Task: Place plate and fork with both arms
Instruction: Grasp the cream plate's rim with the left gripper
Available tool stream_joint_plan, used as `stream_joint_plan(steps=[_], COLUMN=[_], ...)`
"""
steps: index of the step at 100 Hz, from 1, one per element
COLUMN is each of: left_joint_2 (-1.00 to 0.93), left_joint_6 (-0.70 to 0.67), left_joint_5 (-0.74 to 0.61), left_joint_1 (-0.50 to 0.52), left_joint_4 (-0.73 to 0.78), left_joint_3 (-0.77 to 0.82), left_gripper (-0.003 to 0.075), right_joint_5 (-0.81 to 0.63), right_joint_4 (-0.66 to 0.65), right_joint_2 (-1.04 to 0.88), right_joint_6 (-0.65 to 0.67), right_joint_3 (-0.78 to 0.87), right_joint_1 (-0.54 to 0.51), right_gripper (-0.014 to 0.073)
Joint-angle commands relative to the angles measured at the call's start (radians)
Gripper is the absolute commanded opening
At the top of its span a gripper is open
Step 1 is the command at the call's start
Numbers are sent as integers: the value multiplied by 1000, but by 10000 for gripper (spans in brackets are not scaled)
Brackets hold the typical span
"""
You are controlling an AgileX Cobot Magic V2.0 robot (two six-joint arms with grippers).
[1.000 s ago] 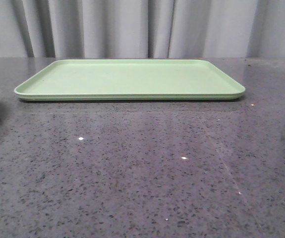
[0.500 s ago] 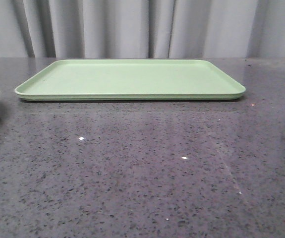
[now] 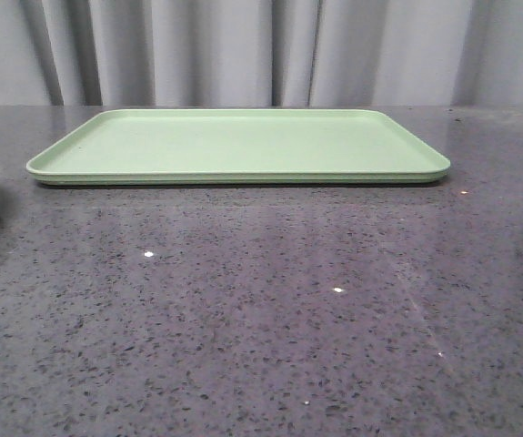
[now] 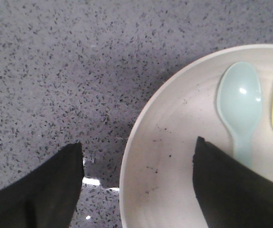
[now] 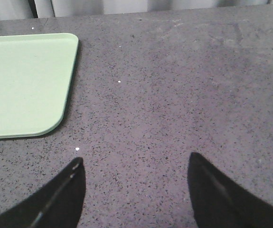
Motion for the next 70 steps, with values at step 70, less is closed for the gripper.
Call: stream_joint_plan(steps=[70], left_joint_2=[141], left_joint_6=[74], left_joint_5=[-35], left_joint_1=[4], left_joint_4=[-18], left_joint_3=[-33], left_gripper=[461], right_joint_5=[-78], right_joint_4=[-4], right_joint_2=[11], right_joint_6=[-10], right_joint_3=[-35], right_joint_1=[1], right_gripper=[476])
